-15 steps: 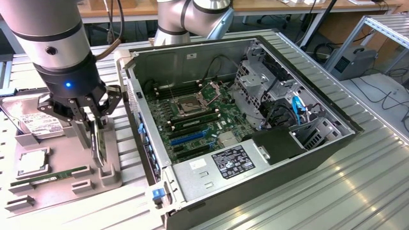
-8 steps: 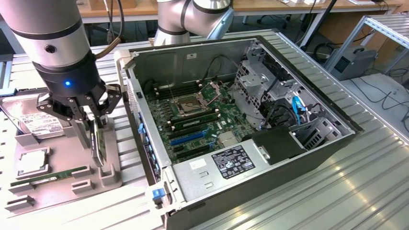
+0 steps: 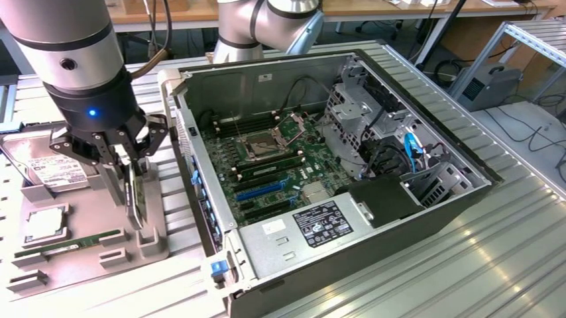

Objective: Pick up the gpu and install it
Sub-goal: 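Pick up the gpu and move the gpu toward the slot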

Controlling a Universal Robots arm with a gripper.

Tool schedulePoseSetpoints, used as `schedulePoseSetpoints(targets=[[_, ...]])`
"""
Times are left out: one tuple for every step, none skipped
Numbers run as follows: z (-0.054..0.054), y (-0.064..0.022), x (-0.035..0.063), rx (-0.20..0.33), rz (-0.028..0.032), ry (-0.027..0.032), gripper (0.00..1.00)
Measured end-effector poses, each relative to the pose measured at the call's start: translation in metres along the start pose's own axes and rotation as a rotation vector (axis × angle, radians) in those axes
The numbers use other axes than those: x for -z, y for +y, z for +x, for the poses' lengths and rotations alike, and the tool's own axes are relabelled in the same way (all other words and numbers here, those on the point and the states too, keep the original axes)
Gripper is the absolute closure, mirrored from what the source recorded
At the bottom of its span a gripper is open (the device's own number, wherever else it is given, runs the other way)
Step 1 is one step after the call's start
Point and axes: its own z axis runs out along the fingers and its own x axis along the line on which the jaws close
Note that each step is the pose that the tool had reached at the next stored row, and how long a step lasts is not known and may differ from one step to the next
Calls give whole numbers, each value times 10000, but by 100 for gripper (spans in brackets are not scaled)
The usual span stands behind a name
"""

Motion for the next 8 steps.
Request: schedulePoseSetpoints(targets=[[0,0,7,0,0,0,73],[0,1,11,0,0,0,73],[-1,1,17,0,-1,-1,73],[-1,1,22,0,0,0,73],[-1,1,27,0,-1,-1,73],[-1,1,32,0,0,0,73],[-1,2,37,0,0,0,73],[-1,2,41,0,-1,-1,73]])
